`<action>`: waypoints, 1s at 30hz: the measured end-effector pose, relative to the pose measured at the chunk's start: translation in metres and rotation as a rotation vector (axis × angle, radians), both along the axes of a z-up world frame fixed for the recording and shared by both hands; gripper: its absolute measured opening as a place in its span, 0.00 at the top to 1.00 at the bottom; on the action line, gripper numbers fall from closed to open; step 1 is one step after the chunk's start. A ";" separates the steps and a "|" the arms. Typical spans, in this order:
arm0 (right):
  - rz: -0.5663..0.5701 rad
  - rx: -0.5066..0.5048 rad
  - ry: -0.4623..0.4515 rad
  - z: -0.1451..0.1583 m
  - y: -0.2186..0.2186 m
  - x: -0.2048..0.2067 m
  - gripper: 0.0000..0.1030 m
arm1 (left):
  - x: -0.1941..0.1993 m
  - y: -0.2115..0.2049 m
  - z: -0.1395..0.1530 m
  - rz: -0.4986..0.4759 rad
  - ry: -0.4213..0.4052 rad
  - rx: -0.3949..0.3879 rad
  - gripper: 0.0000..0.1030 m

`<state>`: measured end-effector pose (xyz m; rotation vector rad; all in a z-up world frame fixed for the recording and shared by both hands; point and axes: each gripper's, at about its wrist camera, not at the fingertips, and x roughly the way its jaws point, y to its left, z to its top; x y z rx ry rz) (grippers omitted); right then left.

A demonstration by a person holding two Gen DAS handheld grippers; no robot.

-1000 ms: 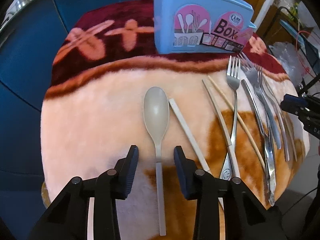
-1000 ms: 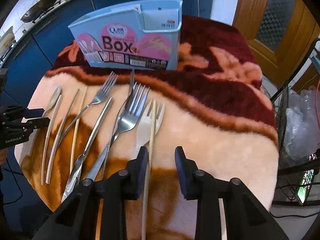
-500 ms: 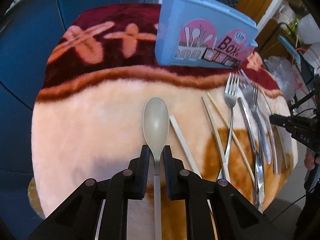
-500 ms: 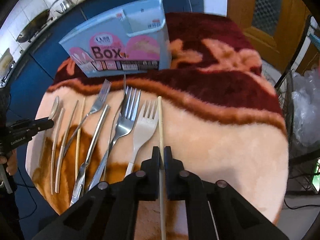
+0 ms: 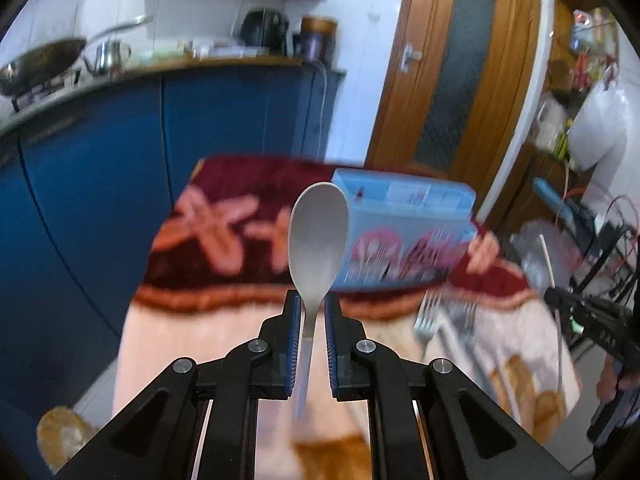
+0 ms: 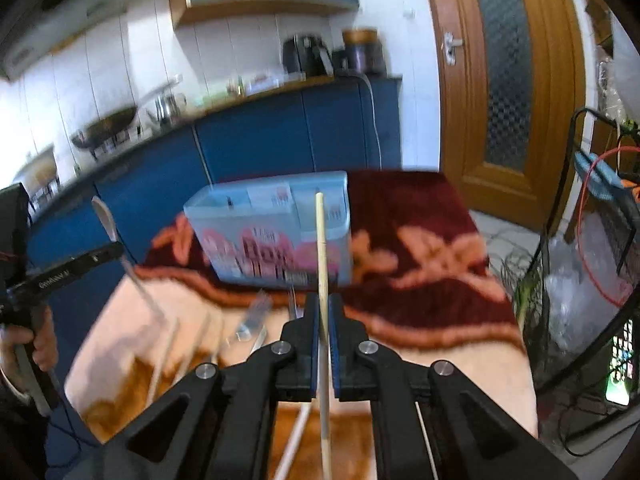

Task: Organize utensils
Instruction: 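Lift the beige spoon with the left tool while the right tool lifts the wooden chopstick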

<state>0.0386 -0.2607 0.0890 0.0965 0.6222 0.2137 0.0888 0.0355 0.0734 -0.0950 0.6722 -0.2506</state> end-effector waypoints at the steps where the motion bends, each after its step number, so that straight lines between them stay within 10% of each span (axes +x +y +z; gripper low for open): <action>1: -0.005 0.005 -0.021 0.003 0.000 0.001 0.94 | 0.002 -0.003 0.008 0.001 -0.029 -0.017 0.90; 13: 0.011 0.082 -0.200 0.039 -0.004 0.028 0.94 | 0.026 -0.021 0.077 -0.063 -0.220 -0.131 1.00; 30: 0.022 0.144 -0.158 0.018 -0.019 0.007 0.94 | 0.035 -0.066 -0.015 -0.168 0.106 0.108 0.83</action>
